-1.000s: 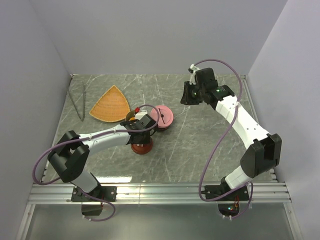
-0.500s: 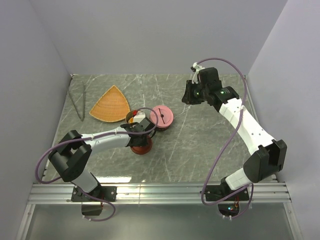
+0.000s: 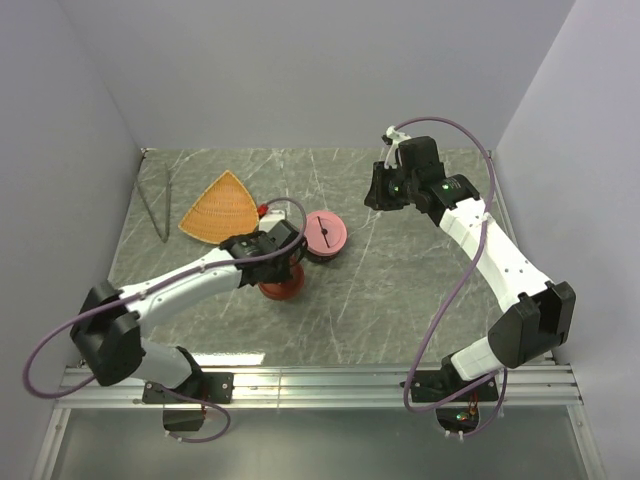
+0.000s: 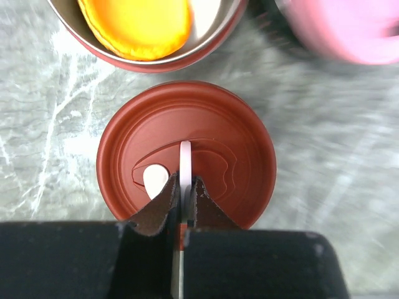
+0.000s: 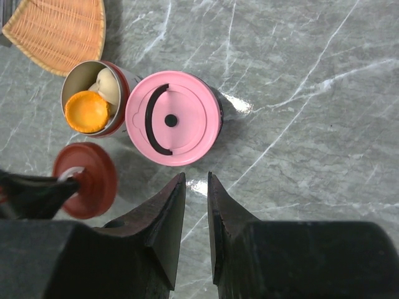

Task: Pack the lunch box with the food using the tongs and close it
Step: Pick up the lid of the lunch box with the left arm, then put the lid back on the lunch box

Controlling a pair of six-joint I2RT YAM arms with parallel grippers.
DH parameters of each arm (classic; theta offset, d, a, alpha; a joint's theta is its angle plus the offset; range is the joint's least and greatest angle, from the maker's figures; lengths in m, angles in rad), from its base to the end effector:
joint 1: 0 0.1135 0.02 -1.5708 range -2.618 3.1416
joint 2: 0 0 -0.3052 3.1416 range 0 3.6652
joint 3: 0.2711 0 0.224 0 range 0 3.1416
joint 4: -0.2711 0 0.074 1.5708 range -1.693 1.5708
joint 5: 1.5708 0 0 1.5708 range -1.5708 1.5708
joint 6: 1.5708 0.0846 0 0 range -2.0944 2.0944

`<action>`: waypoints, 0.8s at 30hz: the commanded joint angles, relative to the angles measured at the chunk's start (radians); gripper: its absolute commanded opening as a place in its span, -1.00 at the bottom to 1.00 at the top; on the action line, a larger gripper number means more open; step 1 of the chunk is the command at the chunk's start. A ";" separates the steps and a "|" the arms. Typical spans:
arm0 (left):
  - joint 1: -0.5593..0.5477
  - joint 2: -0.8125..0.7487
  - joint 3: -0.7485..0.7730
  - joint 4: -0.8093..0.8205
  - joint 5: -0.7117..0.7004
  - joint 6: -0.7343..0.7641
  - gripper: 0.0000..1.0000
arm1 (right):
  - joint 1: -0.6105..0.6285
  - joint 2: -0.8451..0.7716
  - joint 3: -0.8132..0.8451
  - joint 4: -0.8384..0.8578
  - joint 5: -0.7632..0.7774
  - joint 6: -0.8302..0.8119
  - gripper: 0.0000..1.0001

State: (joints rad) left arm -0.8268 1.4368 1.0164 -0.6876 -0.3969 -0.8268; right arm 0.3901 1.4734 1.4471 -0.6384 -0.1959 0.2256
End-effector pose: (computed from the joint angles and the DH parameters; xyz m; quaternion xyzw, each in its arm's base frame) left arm 0.2060 -0.1755 0.2466 -0.0452 0.9542 -0.0355 0.2935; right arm 0.3001 0.1412 0.3747 -0.1162 0.8883 0.2158 0.3885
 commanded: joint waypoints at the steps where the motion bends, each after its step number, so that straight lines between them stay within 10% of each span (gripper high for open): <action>1: -0.009 -0.098 0.094 -0.125 0.023 0.009 -0.99 | 0.000 -0.045 -0.002 0.032 0.003 -0.015 -0.44; 24: 0.219 0.114 0.361 -0.075 0.006 0.184 -0.99 | 0.000 -0.055 -0.010 0.032 0.012 -0.023 -0.44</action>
State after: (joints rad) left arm -0.6231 1.5375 1.3216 -0.8394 -0.4072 -0.6907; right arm 0.3901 1.4570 1.4384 -0.6361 -0.1917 0.2176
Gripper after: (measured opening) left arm 0.050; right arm 0.283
